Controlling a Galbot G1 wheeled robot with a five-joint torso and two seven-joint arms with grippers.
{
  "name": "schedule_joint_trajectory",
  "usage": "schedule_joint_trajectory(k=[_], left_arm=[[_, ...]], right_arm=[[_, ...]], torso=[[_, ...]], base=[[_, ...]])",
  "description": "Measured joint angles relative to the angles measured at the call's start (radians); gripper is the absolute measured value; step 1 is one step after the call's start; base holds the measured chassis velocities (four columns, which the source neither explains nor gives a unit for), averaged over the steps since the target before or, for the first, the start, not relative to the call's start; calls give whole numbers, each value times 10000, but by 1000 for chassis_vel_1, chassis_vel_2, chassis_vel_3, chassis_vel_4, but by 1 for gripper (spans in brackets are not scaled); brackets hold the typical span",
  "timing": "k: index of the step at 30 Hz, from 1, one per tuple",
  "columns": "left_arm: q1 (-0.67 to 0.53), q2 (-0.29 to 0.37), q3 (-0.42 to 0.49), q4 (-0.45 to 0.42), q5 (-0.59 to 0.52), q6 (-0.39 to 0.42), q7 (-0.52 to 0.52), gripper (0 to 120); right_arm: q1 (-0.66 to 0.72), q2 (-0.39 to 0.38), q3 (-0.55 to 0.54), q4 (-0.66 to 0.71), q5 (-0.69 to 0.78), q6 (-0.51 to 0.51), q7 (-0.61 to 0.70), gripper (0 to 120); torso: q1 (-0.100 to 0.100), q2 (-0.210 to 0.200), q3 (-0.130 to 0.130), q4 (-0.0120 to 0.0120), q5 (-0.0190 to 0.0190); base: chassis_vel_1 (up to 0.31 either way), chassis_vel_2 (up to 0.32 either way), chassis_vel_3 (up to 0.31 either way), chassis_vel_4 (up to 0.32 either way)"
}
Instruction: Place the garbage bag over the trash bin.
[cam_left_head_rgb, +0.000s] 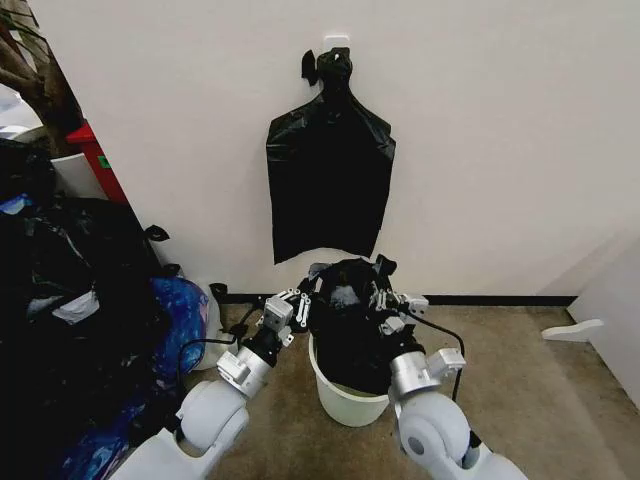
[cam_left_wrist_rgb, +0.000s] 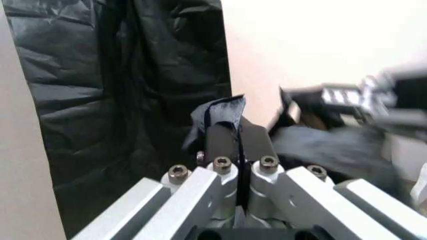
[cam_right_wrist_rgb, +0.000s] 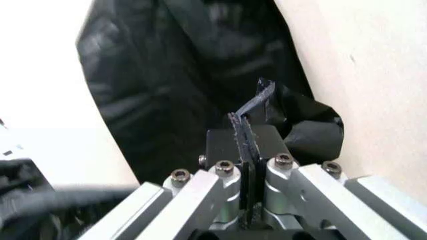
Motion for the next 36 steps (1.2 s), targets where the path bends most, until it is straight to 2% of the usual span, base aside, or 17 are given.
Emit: schedule_joint_trajectory(k=[4,7,12,15,19,25,28,33,36], left_arm=[[-125,-151,-23,295,225,-292,-7,0],[-277,-68,-15,382,224,-323,-16,0],[-393,359,-12,435,345,-430,41,0],[-421,405,-19,443,466,-490,85,0],[-424,292,-32,663,1054,-861,267,0],[-384,-12,76,982,1376,-1093,462,0],[-285,-164,196,1145,1133,-871,440,0],[276,-355,456,1279,507,117,-182,0],[528,-441,958,1207,131,872,-770,0]], right_arm=[[220,301,351,-234,31,348,-769,0],[154,396,392,-244,59,379,-779,0],[-474,209,82,-145,-287,84,211,0],[-705,99,-8,-40,-319,-82,626,0],[-1231,-90,-214,134,-382,-197,1259,0],[-1434,-175,-125,180,-507,4,1320,0],[-1532,-284,-57,258,-552,-7,1568,0],[-2282,-938,-121,1083,-582,-1182,3066,0],[-2907,-1405,-169,1931,-313,-1885,3759,0]], torso=[[0,0,0,1,-1],[0,0,0,-2,-1],[0,0,0,0,0],[0,0,0,-1,2],[0,0,0,-1,1],[0,0,0,-1,1],[0,0,-1,0,3],[-1,0,-1,3,4],[0,0,-1,-1,2]], base=[[0,0,0,0],[0,0,0,0],[0,0,0,0],[0,0,0,0],[0,0,0,0],[0,0,0,0],[0,0,0,0],[0,0,0,0],[0,0,0,0]])
